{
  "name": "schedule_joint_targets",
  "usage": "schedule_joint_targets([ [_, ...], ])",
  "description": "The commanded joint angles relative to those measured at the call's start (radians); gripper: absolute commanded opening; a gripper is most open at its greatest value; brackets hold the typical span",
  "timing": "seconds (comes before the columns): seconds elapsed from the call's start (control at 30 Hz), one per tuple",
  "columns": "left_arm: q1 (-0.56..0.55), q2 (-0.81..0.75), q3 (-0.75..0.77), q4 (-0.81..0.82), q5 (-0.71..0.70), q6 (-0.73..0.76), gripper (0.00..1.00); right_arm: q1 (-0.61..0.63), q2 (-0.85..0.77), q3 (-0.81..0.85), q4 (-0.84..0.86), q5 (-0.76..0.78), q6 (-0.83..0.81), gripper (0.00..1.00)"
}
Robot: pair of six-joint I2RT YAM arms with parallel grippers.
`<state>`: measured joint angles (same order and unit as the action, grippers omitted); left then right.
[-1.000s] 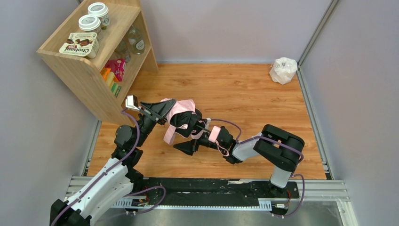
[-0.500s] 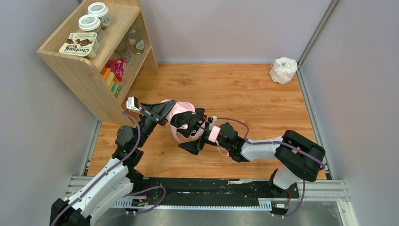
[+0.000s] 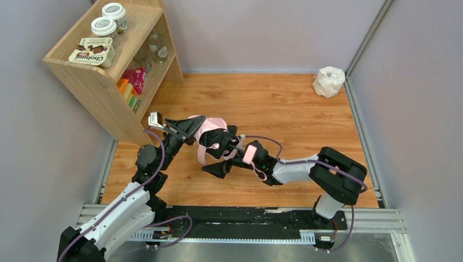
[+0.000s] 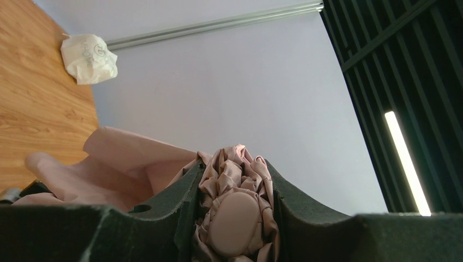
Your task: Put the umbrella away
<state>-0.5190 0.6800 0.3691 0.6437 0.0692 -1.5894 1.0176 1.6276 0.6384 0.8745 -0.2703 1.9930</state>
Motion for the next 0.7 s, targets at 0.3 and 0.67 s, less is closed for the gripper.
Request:
schedule_joint_targets([
  [0.3,-0.016,-0.013,0.045,0.116,-0.005,-0.058,0.0,0.029,0.146,0.09,0.202,0.032,0.081,0.57],
  [0.67,-0.036,-0.062,0.024,-0.039,0.093,-0.239,0.0,-0.132,0.307,-0.121,0.638,0.122,-0.139,0.0],
])
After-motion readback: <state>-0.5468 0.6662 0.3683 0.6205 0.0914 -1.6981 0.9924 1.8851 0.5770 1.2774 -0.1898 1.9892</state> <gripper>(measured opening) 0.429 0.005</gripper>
